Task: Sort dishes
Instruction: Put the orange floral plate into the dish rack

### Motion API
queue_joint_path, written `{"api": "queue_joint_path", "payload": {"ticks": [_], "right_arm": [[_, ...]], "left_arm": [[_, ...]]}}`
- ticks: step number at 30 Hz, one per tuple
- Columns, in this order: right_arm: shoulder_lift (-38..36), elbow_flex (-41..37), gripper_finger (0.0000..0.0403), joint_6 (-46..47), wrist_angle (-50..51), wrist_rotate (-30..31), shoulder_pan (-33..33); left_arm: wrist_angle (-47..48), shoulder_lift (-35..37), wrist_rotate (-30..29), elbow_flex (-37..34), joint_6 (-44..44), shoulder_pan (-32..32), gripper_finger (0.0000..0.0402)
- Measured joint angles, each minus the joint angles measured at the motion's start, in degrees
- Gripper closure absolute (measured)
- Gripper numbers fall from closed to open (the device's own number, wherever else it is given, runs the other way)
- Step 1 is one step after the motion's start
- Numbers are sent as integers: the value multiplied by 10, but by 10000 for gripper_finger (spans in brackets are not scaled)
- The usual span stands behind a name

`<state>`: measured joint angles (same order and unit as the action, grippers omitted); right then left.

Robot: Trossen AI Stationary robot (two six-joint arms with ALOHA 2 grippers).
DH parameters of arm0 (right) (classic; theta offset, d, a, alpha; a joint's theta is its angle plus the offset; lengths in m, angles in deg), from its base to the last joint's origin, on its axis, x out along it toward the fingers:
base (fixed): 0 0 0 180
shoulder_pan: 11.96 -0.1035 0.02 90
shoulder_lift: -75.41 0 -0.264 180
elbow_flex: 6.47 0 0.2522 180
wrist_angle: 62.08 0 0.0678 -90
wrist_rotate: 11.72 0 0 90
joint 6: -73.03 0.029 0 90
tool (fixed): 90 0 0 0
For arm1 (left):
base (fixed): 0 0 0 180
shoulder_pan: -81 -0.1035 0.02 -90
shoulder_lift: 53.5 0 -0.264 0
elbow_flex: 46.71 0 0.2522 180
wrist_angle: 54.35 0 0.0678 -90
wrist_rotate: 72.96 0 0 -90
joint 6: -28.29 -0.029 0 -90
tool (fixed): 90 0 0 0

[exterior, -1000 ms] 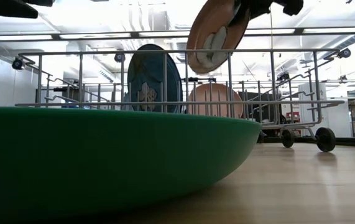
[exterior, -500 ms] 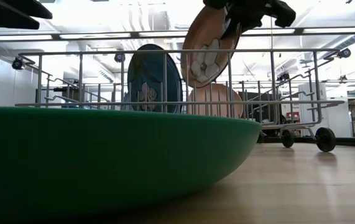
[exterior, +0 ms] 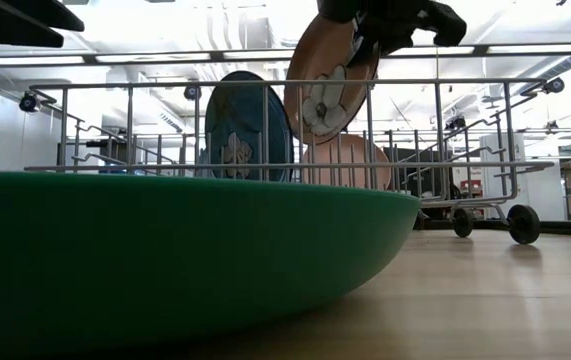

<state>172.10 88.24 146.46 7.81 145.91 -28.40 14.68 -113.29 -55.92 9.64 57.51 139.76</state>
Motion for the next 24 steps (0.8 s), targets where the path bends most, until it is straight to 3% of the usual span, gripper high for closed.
{"api": "queue_joint_path", "payload": {"ticks": [24], "right_arm": [[18,-5,365,-3,-12,-48,8]], "left_arm": [[-4,0,1,0,4,0,138]]}}
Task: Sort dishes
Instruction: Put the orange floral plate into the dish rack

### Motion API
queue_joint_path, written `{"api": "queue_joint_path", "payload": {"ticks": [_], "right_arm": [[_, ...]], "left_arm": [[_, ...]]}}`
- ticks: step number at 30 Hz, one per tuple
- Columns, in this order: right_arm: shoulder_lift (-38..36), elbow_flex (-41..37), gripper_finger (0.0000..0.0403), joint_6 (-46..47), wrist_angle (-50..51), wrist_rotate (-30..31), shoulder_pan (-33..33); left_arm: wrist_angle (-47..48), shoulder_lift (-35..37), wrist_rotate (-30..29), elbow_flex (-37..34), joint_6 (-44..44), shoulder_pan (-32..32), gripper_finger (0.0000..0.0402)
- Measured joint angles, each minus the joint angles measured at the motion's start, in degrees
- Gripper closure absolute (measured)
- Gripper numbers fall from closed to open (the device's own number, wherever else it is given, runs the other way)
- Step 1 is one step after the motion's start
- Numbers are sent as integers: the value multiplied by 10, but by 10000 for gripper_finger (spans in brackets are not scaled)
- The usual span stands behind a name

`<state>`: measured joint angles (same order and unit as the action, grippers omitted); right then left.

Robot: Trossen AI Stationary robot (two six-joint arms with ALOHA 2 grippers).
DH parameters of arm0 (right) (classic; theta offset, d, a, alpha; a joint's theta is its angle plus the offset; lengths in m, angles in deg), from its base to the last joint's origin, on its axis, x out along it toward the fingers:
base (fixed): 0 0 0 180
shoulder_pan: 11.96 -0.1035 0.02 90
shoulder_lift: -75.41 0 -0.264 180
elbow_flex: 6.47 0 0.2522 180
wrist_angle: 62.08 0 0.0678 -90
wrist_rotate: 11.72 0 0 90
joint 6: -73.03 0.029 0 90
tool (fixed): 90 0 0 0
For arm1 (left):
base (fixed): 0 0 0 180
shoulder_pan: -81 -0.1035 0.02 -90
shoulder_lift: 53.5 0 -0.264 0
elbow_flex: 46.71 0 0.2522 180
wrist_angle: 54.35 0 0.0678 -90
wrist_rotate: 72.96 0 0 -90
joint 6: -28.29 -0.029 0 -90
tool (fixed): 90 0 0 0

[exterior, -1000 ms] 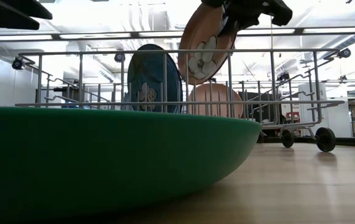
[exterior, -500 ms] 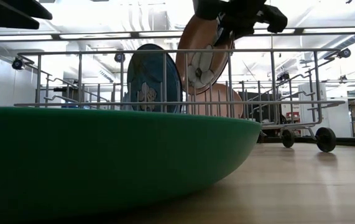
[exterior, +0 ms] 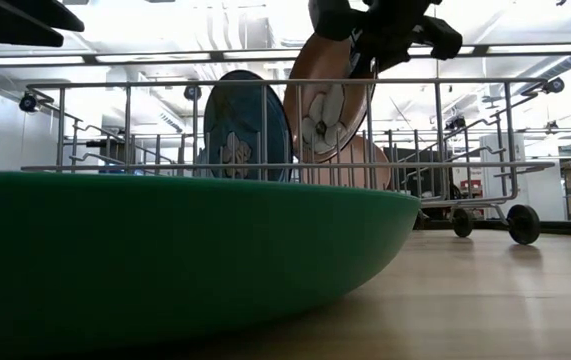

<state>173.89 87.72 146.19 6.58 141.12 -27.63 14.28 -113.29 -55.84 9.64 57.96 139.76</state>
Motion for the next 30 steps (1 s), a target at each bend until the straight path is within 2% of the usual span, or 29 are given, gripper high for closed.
{"api": "queue_joint_path", "payload": {"ticks": [14,20,30], "right_arm": [[-1,0,364,-7,-4,-49,19],[-2,0,343,-5,-9,-74,20],[-2,0,356,-10,-6,-79,21]], "left_arm": [[0,0,0,0,1,0,138],[0,0,0,0,4,0,138],[0,0,0,0,6,0,138]]}}
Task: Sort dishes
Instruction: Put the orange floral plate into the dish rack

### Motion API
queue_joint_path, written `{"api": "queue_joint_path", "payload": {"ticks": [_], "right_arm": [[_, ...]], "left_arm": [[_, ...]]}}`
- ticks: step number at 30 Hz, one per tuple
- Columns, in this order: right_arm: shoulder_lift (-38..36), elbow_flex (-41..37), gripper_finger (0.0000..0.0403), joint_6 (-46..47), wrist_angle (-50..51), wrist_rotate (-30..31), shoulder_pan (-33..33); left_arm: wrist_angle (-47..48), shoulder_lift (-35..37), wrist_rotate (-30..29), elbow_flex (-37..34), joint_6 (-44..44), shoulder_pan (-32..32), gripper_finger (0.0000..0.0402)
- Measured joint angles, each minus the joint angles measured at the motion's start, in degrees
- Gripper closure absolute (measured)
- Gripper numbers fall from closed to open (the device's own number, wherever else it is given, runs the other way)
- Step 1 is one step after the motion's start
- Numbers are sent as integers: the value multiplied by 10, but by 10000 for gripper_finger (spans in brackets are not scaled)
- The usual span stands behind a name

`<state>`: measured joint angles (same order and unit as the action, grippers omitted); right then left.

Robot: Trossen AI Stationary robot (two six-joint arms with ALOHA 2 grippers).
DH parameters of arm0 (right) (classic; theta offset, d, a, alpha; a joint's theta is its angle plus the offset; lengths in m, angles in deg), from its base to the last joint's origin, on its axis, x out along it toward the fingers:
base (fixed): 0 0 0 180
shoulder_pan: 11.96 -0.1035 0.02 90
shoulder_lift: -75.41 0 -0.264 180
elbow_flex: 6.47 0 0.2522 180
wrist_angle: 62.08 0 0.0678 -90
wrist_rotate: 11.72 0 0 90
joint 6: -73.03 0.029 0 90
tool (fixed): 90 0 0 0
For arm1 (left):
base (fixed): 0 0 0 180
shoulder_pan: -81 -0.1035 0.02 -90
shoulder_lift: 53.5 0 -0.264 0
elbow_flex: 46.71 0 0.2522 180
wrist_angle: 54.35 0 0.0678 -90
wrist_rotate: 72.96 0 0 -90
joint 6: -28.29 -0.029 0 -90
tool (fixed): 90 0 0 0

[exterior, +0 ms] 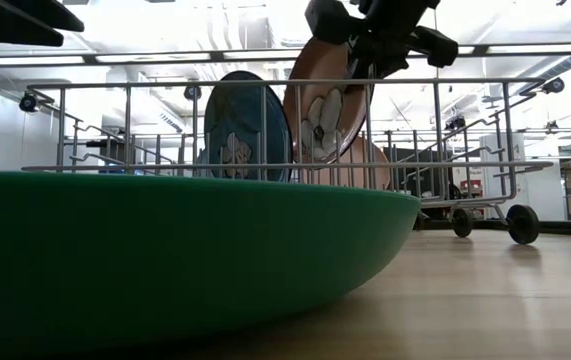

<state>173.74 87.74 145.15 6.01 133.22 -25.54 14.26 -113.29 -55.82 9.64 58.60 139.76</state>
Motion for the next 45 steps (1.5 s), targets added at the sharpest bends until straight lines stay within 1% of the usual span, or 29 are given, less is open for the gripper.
{"api": "queue_joint_path", "payload": {"ticks": [4,8,27,30,45], "right_arm": [[0,0,343,0,-3,-14,2],[0,0,363,-8,3,-17,2],[0,0,358,-17,-2,-36,10],[2,-1,357,-19,-4,-52,14],[4,-2,356,-23,-6,-49,17]], "left_arm": [[0,0,0,0,0,0,138],[0,0,0,0,0,0,138],[0,0,0,0,5,0,138],[0,0,3,0,7,0,138],[0,0,5,0,7,0,138]]}}
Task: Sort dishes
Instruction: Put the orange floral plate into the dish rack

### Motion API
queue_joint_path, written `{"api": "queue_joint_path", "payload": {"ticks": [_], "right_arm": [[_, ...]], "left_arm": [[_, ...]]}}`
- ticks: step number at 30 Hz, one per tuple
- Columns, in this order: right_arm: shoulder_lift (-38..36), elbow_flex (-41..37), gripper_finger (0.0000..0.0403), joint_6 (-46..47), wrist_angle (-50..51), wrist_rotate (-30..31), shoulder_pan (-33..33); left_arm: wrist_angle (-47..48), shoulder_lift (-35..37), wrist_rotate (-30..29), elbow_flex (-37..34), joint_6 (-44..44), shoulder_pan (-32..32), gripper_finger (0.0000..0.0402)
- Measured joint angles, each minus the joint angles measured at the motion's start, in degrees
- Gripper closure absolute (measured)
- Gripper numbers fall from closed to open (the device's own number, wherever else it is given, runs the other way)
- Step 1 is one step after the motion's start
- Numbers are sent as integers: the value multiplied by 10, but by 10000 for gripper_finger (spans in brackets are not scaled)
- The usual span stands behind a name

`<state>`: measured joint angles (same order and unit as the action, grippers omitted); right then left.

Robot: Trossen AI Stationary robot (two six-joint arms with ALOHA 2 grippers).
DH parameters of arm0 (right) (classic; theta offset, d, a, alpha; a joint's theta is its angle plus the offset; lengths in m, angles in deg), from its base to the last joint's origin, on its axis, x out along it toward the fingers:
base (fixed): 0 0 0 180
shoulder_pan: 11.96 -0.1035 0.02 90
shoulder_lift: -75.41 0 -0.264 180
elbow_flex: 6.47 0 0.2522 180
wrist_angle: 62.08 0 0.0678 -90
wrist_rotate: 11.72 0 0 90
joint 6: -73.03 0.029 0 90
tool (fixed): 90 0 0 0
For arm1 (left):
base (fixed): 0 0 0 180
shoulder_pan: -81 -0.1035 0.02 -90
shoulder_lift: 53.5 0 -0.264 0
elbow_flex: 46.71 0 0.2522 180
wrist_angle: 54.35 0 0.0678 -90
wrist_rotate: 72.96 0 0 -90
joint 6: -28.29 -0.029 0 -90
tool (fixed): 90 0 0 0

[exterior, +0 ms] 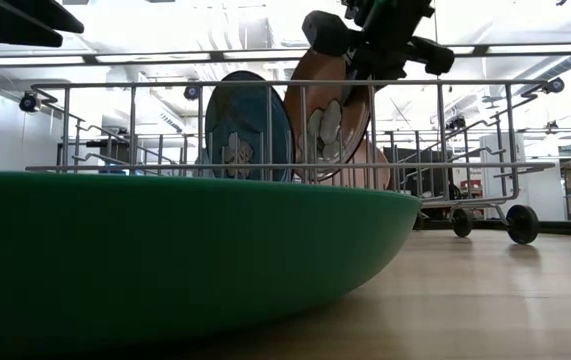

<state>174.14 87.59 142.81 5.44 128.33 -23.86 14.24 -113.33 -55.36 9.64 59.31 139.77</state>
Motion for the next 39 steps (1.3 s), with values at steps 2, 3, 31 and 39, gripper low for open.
{"api": "queue_joint_path", "payload": {"ticks": [2,3,31,39], "right_arm": [[4,0,356,0,-1,3,0],[7,0,356,1,-1,5,0],[49,0,309,13,-26,-9,-2],[49,23,281,-3,-21,4,-1]], "left_arm": [[0,0,0,0,0,0,138],[-1,0,0,0,0,0,138],[-4,0,10,0,0,0,138],[-6,0,11,0,0,0,138]]}}
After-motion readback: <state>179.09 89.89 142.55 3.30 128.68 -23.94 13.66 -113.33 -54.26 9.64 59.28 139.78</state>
